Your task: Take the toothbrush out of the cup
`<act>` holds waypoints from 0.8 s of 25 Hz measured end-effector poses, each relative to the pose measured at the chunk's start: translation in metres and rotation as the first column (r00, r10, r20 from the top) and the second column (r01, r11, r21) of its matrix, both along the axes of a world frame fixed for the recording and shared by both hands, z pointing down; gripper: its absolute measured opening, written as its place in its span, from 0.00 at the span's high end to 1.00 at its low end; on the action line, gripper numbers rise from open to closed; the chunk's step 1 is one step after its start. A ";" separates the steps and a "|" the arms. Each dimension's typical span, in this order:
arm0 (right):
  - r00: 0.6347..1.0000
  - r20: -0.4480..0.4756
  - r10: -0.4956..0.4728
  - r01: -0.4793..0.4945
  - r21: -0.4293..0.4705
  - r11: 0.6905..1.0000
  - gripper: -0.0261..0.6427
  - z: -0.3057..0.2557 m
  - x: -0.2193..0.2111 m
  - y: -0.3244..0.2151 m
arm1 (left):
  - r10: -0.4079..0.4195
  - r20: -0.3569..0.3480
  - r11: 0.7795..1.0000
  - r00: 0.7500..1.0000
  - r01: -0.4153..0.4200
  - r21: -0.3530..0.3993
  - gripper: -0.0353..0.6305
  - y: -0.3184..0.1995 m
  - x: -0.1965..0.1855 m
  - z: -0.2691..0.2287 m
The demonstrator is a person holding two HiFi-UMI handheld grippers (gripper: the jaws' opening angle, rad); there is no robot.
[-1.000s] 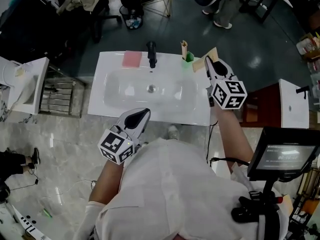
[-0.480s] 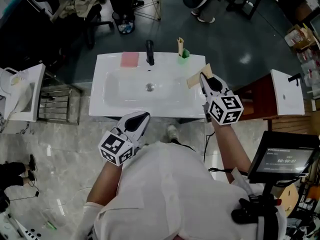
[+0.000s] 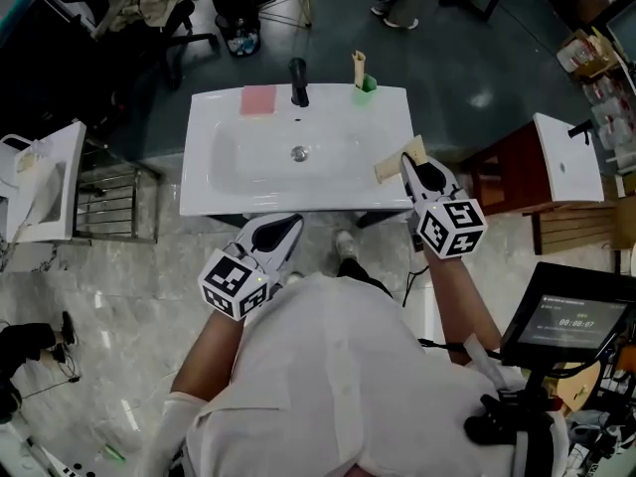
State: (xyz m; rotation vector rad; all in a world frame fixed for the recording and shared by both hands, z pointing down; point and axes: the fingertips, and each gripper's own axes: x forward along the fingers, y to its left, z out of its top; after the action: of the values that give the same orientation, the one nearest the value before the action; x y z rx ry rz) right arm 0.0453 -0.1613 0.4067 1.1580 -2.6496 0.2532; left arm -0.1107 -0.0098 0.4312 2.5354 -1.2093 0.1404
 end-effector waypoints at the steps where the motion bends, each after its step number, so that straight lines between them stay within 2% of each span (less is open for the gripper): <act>1: 1.000 -0.004 0.005 -0.005 -0.002 1.000 0.89 0.002 0.001 0.003 | 0.006 -0.001 1.000 1.000 -0.006 -0.003 0.94 0.002 0.001 0.002; 9: 0.999 -0.034 0.019 -0.021 -0.039 0.999 0.89 0.020 0.014 0.015 | 0.042 -0.002 0.998 0.999 -0.042 -0.040 0.94 -0.001 0.010 0.012; 18: 0.998 -0.067 -0.020 0.017 -0.044 0.999 0.89 0.031 0.023 0.009 | -0.008 -0.008 0.999 1.000 0.008 -0.032 0.93 -0.044 0.018 0.018; 20: 0.997 -0.066 -0.027 0.024 -0.047 0.999 0.89 0.035 0.028 0.007 | -0.024 -0.002 0.999 1.000 0.024 -0.034 0.90 -0.058 0.021 0.021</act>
State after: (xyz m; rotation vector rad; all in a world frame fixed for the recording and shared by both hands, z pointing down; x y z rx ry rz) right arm 0.0731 -0.1540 0.4414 1.0984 -2.5852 0.2652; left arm -0.0893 -0.0682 0.4523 2.4904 -1.2258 0.1514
